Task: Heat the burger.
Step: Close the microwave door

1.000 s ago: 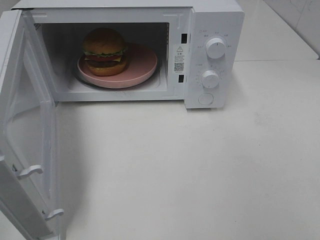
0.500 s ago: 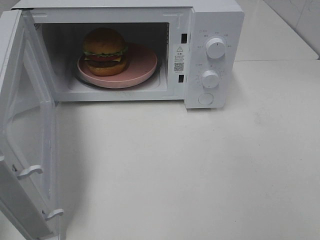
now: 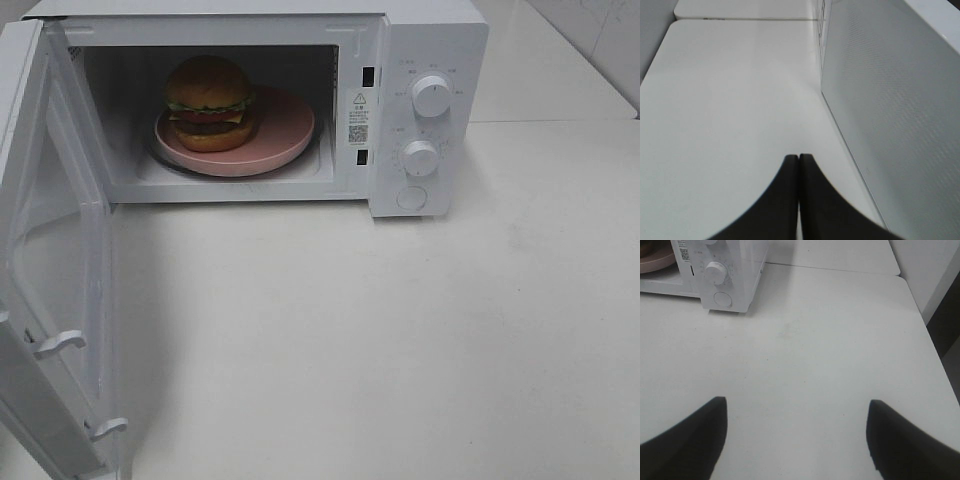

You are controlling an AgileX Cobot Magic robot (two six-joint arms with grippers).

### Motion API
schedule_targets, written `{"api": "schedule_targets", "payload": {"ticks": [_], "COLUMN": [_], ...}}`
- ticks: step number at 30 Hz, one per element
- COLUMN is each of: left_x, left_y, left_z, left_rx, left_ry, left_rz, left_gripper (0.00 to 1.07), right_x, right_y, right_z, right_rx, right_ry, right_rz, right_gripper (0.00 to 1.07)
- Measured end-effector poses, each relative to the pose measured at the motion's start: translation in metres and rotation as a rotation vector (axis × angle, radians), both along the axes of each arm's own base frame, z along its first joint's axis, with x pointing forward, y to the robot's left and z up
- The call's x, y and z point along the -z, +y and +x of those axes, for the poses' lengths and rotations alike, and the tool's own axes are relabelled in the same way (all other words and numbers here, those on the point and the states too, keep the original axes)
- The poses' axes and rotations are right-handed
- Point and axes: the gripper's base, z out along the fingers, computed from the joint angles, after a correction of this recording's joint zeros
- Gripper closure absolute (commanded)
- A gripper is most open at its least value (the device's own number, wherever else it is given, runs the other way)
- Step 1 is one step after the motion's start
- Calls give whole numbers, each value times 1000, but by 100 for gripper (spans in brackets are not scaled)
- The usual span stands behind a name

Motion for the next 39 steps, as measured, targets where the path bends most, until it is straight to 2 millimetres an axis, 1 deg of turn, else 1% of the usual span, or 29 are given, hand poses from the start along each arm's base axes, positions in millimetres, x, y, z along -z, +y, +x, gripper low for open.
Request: {"api": "schedule_targets", "payload": {"ticks": [1, 2, 3, 4, 5, 7, 8, 9, 13, 14, 15, 17, 18, 20, 21, 24, 32, 37, 39], "left_x": [8, 11, 11, 18, 18, 29, 29, 33, 35, 35, 35, 37, 37, 45, 45, 54, 65, 70, 71], "left_y": [0, 1, 1, 2, 2, 3, 3, 4, 6, 6, 6, 5, 5, 3, 3, -1, -9, -20, -21], "left_z": [4, 6, 6, 8, 8, 11, 11, 13, 19, 24, 24, 32, 32, 40, 40, 49, 61, 69, 71], "left_rx": [-1, -6, -6, -15, -15, -31, -31, -42, -55, -51, -51, -23, -23, 13, 13, 57, 122, 236, 253], "left_ry": [-63, -95, -95, -139, -139, -202, -202, -245, -309, -339, -339, -357, -357, -328, -328, -293, -274, -321, -331], "left_rz": [9, 5, 5, 7, 7, 14, 14, 19, 29, 50, 50, 92, 92, 107, 107, 90, 8, -37, -48], "left_gripper": [107, 107, 107, 107, 107, 107, 107, 107, 107, 107, 107, 107, 107, 107, 107, 107, 107, 107, 107], "right_x": [0, 0, 0, 0, 0, 0, 0, 0, 0, 0, 0, 0, 0, 0, 0, 0, 0, 0, 0], "right_y": [0, 0, 0, 0, 0, 0, 0, 0, 0, 0, 0, 0, 0, 0, 0, 0, 0, 0, 0], "right_z": [0, 0, 0, 0, 0, 0, 0, 0, 0, 0, 0, 0, 0, 0, 0, 0, 0, 0, 0], "right_rx": [0, 0, 0, 0, 0, 0, 0, 0, 0, 0, 0, 0, 0, 0, 0, 0, 0, 0, 0], "right_ry": [0, 0, 0, 0, 0, 0, 0, 0, 0, 0, 0, 0, 0, 0, 0, 0, 0, 0, 0], "right_rz": [0, 0, 0, 0, 0, 0, 0, 0, 0, 0, 0, 0, 0, 0, 0, 0, 0, 0, 0], "right_gripper": [31, 31, 31, 31, 31, 31, 31, 31, 31, 31, 31, 31, 31, 31, 31, 31, 31, 31, 31]}}
